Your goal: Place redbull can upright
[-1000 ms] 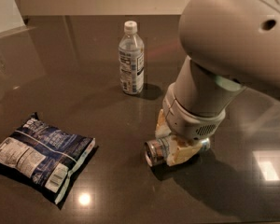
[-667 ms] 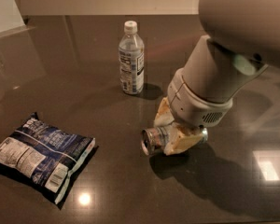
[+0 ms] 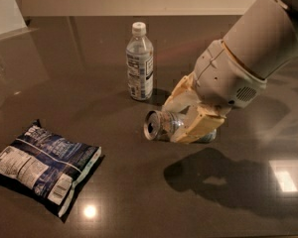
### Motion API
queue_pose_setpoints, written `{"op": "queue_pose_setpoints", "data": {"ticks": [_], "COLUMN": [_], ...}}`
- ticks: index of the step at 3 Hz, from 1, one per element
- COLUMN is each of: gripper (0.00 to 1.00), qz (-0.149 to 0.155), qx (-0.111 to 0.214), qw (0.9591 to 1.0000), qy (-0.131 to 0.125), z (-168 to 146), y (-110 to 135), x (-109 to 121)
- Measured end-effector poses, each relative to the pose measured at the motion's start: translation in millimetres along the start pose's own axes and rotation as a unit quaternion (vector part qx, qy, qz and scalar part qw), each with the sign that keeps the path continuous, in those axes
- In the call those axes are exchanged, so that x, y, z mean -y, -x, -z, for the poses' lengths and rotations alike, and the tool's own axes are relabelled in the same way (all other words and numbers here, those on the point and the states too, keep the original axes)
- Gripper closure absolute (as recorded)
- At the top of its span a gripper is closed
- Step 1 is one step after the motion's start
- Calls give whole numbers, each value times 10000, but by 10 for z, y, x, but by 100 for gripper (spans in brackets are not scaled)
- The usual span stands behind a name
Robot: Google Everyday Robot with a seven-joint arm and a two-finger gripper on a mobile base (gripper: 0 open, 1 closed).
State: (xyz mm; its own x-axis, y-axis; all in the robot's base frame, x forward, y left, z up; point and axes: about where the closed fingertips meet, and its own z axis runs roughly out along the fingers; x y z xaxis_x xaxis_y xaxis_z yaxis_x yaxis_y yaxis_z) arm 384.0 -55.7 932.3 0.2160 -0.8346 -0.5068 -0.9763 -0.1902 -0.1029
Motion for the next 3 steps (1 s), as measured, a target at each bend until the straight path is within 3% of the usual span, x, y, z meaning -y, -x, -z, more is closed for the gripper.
{"op": "queue_pose_setpoints", "data": {"ticks": [1,2,3], "gripper": [100,100,100], "qz": [-219,-415,-599], "qx": [949,1909,2706], "qw": [9952,9807,9608], "qy": [23,16,-65], "z": [113,178,207], "y": [22,46,91], "x": [84,145,186]}}
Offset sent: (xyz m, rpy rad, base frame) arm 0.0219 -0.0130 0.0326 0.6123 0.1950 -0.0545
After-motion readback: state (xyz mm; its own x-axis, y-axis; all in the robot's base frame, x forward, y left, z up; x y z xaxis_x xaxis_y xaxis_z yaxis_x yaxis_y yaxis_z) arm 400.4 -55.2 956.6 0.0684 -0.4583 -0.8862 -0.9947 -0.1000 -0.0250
